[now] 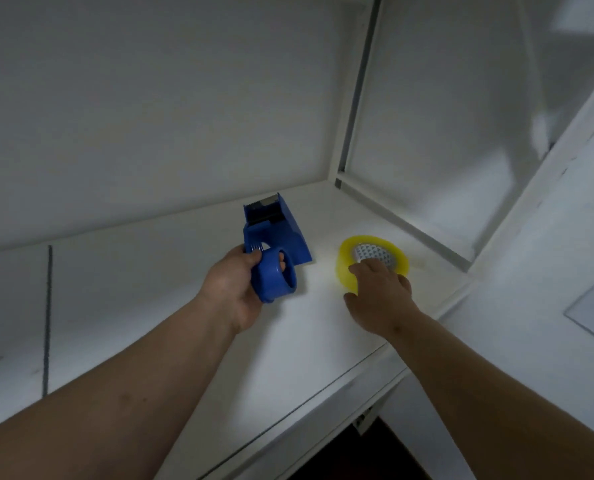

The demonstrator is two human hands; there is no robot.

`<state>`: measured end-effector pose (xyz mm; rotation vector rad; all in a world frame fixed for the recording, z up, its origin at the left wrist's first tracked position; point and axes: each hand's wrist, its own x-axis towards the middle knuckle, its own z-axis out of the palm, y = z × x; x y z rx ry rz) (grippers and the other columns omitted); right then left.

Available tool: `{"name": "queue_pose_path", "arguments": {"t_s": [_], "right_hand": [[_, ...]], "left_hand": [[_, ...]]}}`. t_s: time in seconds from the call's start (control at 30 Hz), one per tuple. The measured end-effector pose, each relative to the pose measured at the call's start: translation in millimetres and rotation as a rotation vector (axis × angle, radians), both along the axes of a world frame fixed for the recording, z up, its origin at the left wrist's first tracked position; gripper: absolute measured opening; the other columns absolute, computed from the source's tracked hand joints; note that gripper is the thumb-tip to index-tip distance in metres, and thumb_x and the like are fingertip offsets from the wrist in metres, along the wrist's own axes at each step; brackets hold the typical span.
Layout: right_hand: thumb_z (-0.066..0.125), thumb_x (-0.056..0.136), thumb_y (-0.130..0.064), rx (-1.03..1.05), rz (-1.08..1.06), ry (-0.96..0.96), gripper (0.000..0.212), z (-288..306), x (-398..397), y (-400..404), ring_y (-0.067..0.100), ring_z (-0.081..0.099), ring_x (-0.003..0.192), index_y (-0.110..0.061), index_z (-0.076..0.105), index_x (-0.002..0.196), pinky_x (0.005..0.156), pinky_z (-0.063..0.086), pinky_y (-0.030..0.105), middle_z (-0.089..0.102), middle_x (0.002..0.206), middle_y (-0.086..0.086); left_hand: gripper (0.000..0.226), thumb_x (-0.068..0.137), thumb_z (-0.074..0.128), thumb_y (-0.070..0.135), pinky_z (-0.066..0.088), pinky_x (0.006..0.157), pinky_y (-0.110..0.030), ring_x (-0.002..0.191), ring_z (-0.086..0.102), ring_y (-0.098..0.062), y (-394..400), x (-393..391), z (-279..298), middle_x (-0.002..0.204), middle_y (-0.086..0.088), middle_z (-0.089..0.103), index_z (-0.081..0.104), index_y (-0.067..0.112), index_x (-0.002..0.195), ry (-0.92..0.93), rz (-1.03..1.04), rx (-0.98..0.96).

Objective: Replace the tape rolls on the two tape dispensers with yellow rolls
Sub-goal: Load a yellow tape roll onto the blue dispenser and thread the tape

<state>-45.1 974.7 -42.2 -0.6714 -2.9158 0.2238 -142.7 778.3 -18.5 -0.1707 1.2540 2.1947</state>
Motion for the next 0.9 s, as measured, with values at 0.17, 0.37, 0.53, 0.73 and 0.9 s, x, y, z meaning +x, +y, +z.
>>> {"name": "queue_pose_path", "arguments": {"t_s": [0.17, 0.37, 0.53, 0.73, 0.9], "right_hand": [[0.049, 0.085, -0.035, 0.038, 0.033, -0.141, 0.063, -10, -17, 41, 0.027, 0.031, 0.136, -0.016, 0.029, 0.142, 0.113, 0.011, 0.047, 0.04, 0.144, 0.006], [0.04, 0.087, -0.052, 0.142, 0.091, -0.212, 0.064, -17, -36, 60, 0.028, 0.039, 0.132, -0.019, 0.033, 0.142, 0.112, 0.012, 0.049, 0.048, 0.14, 0.007], [0.041, 0.088, -0.052, 0.163, 0.095, -0.229, 0.054, -20, -44, 64, 0.029, 0.048, 0.124, -0.018, 0.046, 0.13, 0.107, 0.021, 0.047, 0.058, 0.128, 0.008], [0.048, 0.089, -0.047, 0.001, 0.026, 0.015, 0.053, -8, -53, 52, 0.026, 0.047, 0.125, -0.015, 0.047, 0.131, 0.104, 0.027, 0.041, 0.055, 0.134, 0.007], [0.053, 0.09, -0.043, -0.48, 0.12, 0.158, 0.051, 22, -64, 20, 0.032, 0.05, 0.122, -0.015, 0.047, 0.133, 0.104, 0.035, 0.05, 0.054, 0.134, 0.01]], "left_hand": [[0.021, 0.103, 0.045, 0.012, 0.059, 0.064, -0.033, 0.08, 0.072, -0.019, 24, 1, -4, 0.094, -0.006, 0.076, 0.064, 0.016, 0.11, -0.026, 0.123, 0.0], [0.021, 0.102, 0.044, 0.012, 0.058, 0.063, -0.033, 0.073, 0.073, -0.018, 34, 7, -8, 0.092, -0.005, 0.077, 0.064, 0.017, 0.106, -0.001, 0.214, -0.02], [0.022, 0.102, 0.044, 0.012, 0.057, 0.069, -0.036, 0.076, 0.072, -0.019, 31, 7, -11, 0.1, -0.006, 0.075, 0.064, 0.018, 0.109, 0.018, 0.246, -0.047], [0.023, 0.102, 0.043, 0.011, 0.057, 0.08, -0.042, 0.086, 0.07, -0.024, 19, 3, -9, 0.107, -0.008, 0.073, 0.062, 0.018, 0.113, 0.036, 0.289, -0.045], [0.024, 0.102, 0.043, 0.01, 0.06, 0.061, -0.032, 0.067, 0.074, -0.018, 2, 5, -7, 0.099, -0.009, 0.075, 0.062, 0.014, 0.116, 0.01, 0.39, 0.022]]}}
